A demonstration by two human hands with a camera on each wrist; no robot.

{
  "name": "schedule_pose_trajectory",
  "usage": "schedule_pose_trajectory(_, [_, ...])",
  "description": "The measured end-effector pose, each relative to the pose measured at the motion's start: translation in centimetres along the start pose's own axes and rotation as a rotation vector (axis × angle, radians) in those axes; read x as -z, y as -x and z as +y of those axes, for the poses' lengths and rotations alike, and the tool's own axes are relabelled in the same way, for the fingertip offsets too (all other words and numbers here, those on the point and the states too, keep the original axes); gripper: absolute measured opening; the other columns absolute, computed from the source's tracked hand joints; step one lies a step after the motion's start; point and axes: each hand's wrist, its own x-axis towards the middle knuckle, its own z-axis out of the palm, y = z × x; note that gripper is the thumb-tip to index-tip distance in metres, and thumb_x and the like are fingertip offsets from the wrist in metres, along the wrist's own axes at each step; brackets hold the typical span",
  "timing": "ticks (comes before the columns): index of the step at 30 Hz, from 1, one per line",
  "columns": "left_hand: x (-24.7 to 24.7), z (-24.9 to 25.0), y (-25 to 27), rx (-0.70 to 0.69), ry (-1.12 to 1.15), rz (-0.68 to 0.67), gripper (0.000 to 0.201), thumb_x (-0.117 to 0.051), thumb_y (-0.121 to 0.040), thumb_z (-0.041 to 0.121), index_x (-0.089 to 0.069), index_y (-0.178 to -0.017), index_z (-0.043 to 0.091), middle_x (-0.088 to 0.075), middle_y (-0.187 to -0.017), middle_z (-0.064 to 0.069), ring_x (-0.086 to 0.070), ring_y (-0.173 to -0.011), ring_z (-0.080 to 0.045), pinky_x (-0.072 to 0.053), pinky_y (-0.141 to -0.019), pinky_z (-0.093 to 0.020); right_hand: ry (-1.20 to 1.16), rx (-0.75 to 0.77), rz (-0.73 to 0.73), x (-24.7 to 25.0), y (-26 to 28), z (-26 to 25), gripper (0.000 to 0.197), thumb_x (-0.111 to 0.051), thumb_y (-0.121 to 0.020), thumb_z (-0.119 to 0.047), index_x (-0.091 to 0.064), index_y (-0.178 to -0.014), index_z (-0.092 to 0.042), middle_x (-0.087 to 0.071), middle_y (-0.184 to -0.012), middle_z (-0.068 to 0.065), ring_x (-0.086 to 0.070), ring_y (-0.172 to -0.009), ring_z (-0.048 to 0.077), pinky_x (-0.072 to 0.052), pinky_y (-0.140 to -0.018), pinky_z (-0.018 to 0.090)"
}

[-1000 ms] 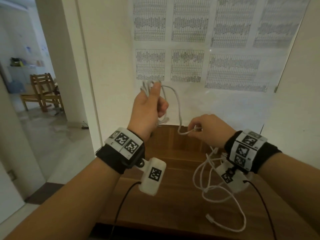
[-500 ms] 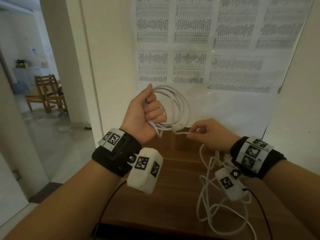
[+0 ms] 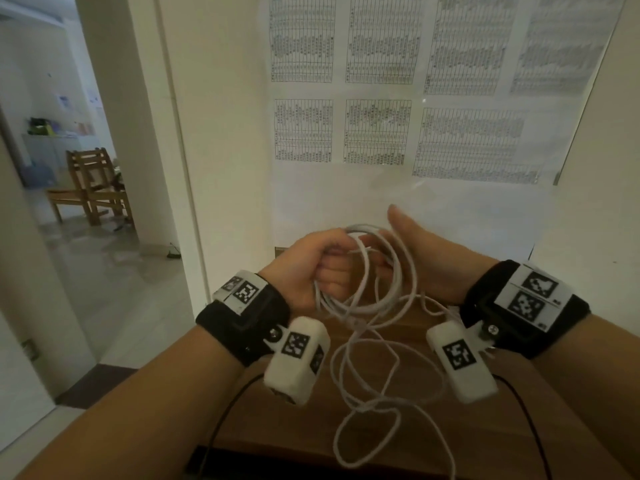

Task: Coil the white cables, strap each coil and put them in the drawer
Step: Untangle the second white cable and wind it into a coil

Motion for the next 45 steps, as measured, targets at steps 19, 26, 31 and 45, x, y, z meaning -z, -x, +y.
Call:
schedule_pose_trajectory(19, [-1.3,-0.6,0.4,-0.159,-0.434,0.24,0.015,-0.064,-0.096,0.021,-0.062,-0.1,0.006,-0.036,-0.055,0.006,-0.036,-0.047,-0.009,-0.038,-0.047,-0.021,0.524,0.233,0.404,-0.6,-0.3,1.1,0.012,-0.068,-0.088,-0.01,-0.069,-0.094,0.0,-0.065,-0.083,0.027,-0.06,-0.07,0.039,-0.052,-0.067,0.05])
schedule_pose_trajectory(26, [-1.9,-0.2,1.4,0.061,-0.401,0.154,0.046,-0.058,-0.083,0.064,-0.059,-0.075,0.019,-0.024,-0.054,0.009,-0.022,-0.042,-0.006,-0.025,-0.044,-0.019,0.481,0.259,0.293,-0.5,0.3,0.9,0.02,-0.081,-0.081,-0.023,-0.072,-0.094,-0.011,-0.07,-0.083,0.016,-0.063,-0.069,0.023,-0.053,-0.068,0.035])
schedule_pose_trajectory(31, [-2.8,0.2,1.7,0.065,-0.41,0.224,0.052,-0.047,-0.093,0.064,-0.034,-0.062,0.025,-0.022,-0.049,0.009,-0.018,-0.038,-0.006,-0.016,-0.043,-0.02,0.362,0.277,0.266,-0.9,0.5,0.6,0.048,-0.062,-0.086,-0.061,-0.068,-0.081,-0.014,-0.06,-0.072,0.015,-0.055,-0.066,0.02,-0.047,-0.068,0.035])
schedule_pose_trajectory(45, [-3.5,3.7,3.5,-0.179,-0.322,0.248,0.052,-0.048,-0.096,0.057,-0.025,-0.061,0.026,-0.015,-0.052,0.007,-0.009,-0.044,-0.01,-0.01,-0.046,-0.025,0.999,0.167,0.306,1.7,-0.7,6.7,0.032,-0.066,-0.082,-0.06,-0.067,-0.098,-0.032,-0.066,-0.095,-0.01,-0.061,-0.09,0.013,-0.054,-0.082,0.042])
